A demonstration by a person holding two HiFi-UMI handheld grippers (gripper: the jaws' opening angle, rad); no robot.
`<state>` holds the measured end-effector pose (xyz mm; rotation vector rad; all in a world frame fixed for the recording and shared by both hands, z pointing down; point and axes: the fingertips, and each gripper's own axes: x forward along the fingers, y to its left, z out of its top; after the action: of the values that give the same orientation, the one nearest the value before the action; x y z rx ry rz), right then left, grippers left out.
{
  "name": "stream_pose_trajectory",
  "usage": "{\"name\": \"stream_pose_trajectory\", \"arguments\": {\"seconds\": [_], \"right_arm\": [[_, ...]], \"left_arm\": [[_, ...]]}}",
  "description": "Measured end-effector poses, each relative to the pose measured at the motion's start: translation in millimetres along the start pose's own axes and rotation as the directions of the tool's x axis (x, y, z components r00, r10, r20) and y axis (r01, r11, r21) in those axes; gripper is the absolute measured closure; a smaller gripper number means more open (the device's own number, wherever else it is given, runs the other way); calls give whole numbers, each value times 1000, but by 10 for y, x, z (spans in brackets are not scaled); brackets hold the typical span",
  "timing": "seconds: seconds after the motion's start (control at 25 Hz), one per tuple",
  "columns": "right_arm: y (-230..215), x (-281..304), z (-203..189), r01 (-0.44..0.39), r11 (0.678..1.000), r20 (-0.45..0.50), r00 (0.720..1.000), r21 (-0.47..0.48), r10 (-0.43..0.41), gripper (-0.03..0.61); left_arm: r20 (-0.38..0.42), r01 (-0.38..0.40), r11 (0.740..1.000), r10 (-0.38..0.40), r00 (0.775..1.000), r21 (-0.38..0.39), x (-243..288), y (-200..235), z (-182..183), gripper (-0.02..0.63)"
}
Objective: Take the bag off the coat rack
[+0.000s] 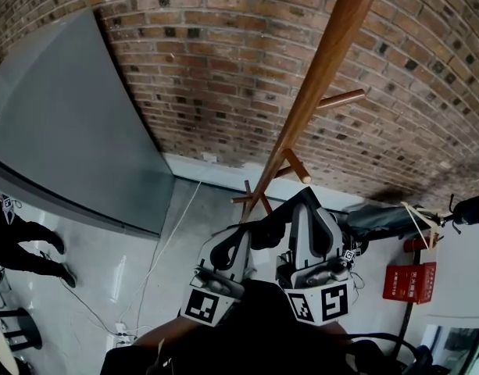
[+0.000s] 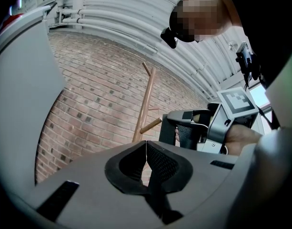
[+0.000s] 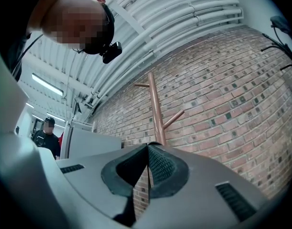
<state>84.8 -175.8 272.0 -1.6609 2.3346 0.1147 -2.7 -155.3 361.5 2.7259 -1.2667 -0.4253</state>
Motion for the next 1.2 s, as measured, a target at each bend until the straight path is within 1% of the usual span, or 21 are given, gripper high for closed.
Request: {"name": "stream_pose_trajectory", "arguments": {"seconds": [0.08, 0.16, 0.24, 0.36, 0.4, 0.56, 0.76, 0.96, 1.04, 1.2], "right_arm": [[-1, -44, 11, 2, 1000, -1, 1000, -1, -2, 558], [-5, -94, 22, 5, 1000, -3, 1000, -3, -5, 558], [-11, -150, 28, 12, 1000, -5, 1000, -5, -12, 558], [-29, -232, 30, 26, 1000, -12, 1000, -10, -26, 558], [-38, -256, 30, 32, 999, -14, 999, -12, -32, 558], [-68, -326, 23, 51, 998, -24, 998, -22, -51, 558], [-91, -409, 15, 55, 998, -28, 998, -27, -56, 558], [-137, -520, 32, 72, 997, -19, 997, -40, -72, 558], [-159, -560, 26, 81, 996, -18, 996, -47, -82, 558], [-201, -618, 29, 95, 994, -23, 995, -49, -97, 558]], "left_arm": [[15, -4, 1000, 4, 1000, -2, 13, -12, 36, 595], [51, -9, 1000, 9, 999, -7, 41, -18, 106, 595], [44, -6, 1000, 7, 999, -8, 42, -27, 78, 595], [97, 2, 1000, -1, 995, -13, 75, -61, 167, 595], [103, 6, 1000, -5, 995, -15, 84, -73, 181, 595], [88, 13, 1000, -12, 996, -6, 115, -123, 184, 595], [57, 17, 1000, -17, 998, -8, 143, -185, 120, 595], [71, 27, 1000, -27, 997, 7, 172, -258, 150, 595], [62, 31, 999, -32, 998, 12, 180, -282, 138, 595], [54, 36, 999, -36, 998, -9, 237, -363, 165, 595]]}}
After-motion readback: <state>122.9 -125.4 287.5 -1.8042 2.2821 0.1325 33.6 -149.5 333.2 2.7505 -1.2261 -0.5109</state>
